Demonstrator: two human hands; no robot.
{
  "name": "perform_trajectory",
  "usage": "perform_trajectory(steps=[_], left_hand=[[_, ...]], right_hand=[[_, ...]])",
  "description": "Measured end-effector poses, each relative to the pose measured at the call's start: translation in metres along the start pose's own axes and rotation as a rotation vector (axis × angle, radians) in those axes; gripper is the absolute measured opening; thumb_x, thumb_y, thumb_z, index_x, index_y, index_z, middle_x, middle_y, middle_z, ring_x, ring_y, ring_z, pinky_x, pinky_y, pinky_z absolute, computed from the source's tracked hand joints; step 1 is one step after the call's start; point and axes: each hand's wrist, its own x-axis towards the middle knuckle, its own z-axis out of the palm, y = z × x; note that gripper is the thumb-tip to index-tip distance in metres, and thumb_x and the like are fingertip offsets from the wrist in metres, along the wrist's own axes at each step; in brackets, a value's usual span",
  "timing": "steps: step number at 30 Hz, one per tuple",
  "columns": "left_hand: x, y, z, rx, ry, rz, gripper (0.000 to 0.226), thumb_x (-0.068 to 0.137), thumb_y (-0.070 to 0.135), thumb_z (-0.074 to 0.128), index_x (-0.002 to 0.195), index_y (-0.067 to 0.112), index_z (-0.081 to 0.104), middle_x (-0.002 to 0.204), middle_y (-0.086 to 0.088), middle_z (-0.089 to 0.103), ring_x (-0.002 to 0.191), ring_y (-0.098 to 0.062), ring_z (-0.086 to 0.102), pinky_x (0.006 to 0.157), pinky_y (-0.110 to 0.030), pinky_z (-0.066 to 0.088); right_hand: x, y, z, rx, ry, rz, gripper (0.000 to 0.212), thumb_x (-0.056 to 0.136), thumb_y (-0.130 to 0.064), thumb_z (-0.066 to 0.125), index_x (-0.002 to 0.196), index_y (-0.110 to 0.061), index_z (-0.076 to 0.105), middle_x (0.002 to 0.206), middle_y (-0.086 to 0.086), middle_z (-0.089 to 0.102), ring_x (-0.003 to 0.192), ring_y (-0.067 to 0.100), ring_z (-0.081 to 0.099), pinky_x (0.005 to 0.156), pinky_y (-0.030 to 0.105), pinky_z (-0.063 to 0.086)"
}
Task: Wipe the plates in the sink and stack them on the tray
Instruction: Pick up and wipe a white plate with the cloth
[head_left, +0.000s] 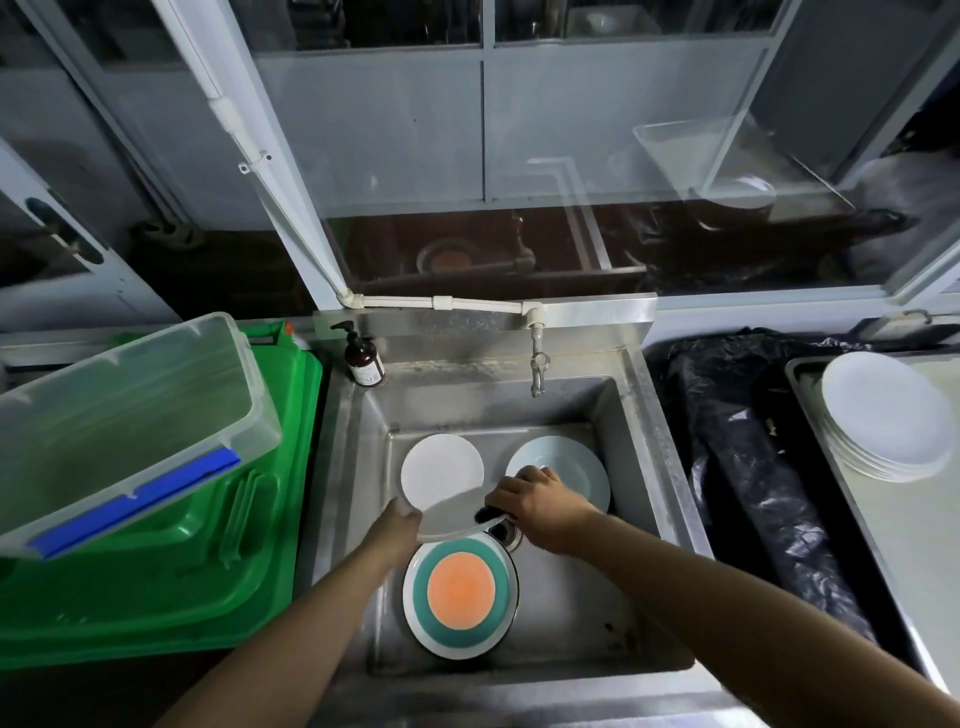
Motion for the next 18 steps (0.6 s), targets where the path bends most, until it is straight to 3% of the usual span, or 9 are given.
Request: perform_trajectory(steps=[2, 5, 7, 10, 13, 16, 18], left_hand=[[-0.004, -0.002, -0.001, 0.243, -0.145, 0.133, 0.047, 0.103, 0.055, 0.039, 0.137, 0.028, 0.058, 0.142, 0.004, 0.058, 0.131, -0.018, 0.053, 0.11, -0.029, 0.038], [-0.012, 0.0, 0.003, 0.313, -0.393, 0.174, 0.067, 0.083, 0.078, 0.048, 0.128, 0.031, 0.064, 0.131, 0.004, 0.066, 0.122, -0.014, 0.061, 0.098, -0.024, 0.045], [-0.014, 0.001, 0.005, 0.351, -0.455, 0.239, 0.065, 0.082, 0.077, 0.053, 0.127, 0.031, 0.064, 0.128, 0.002, 0.069, 0.119, -0.015, 0.064, 0.094, -0.02, 0.048], [-0.016, 0.003, 0.01, 0.254, -0.401, 0.274, 0.05, 0.09, 0.071, 0.054, 0.122, 0.033, 0.065, 0.123, 0.002, 0.071, 0.114, -0.016, 0.066, 0.099, -0.03, 0.052], [-0.014, 0.005, 0.018, 0.161, -0.314, 0.322, 0.041, 0.103, 0.054, 0.048, 0.122, 0.023, 0.067, 0.119, -0.001, 0.071, 0.11, -0.018, 0.066, 0.097, -0.033, 0.051], [-0.012, 0.006, 0.023, -0.123, -0.25, 0.238, 0.029, 0.104, 0.045, 0.052, 0.111, 0.024, 0.072, 0.112, 0.001, 0.076, 0.11, -0.023, 0.068, 0.097, -0.036, 0.052], [-0.009, 0.007, 0.026, -0.256, -0.255, 0.176, 0.036, 0.103, 0.048, 0.053, 0.121, 0.021, 0.07, 0.116, -0.001, 0.076, 0.115, -0.026, 0.068, 0.105, -0.044, 0.051]], right_hand=[[0.006, 0.005, -0.015, 0.062, -0.118, 0.01, 0.034, 0.095, -0.024, 0.052, 0.128, -0.032, 0.059, 0.12, -0.002, 0.062, 0.106, 0.03, 0.056, 0.094, 0.046, 0.047], [0.012, 0.012, -0.035, 0.142, -0.237, 0.019, 0.037, 0.089, -0.016, 0.057, 0.124, -0.027, 0.063, 0.121, -0.001, 0.065, 0.108, 0.025, 0.059, 0.094, 0.041, 0.047], [0.016, 0.016, -0.044, 0.142, -0.275, 0.017, 0.039, 0.087, -0.015, 0.063, 0.126, -0.024, 0.062, 0.124, 0.0, 0.066, 0.112, 0.023, 0.058, 0.096, 0.038, 0.046], [0.023, 0.023, -0.049, 0.159, -0.325, 0.03, 0.043, 0.086, -0.017, 0.068, 0.128, -0.025, 0.061, 0.126, -0.002, 0.065, 0.115, 0.022, 0.056, 0.099, 0.037, 0.043], [0.026, 0.029, -0.052, 0.249, -0.238, 0.089, 0.049, 0.085, -0.016, 0.07, 0.131, -0.03, 0.061, 0.126, -0.006, 0.065, 0.111, 0.015, 0.055, 0.092, 0.028, 0.041], [0.026, 0.027, -0.047, 0.401, 0.014, 0.214, 0.038, 0.092, -0.017, 0.064, 0.129, -0.028, 0.064, 0.12, -0.005, 0.067, 0.102, 0.014, 0.058, 0.075, 0.018, 0.038], [0.026, 0.016, -0.036, 0.472, 0.207, 0.275, 0.042, 0.089, -0.008, 0.061, 0.127, -0.024, 0.066, 0.123, 0.0, 0.066, 0.108, 0.021, 0.061, 0.083, 0.018, 0.04]])
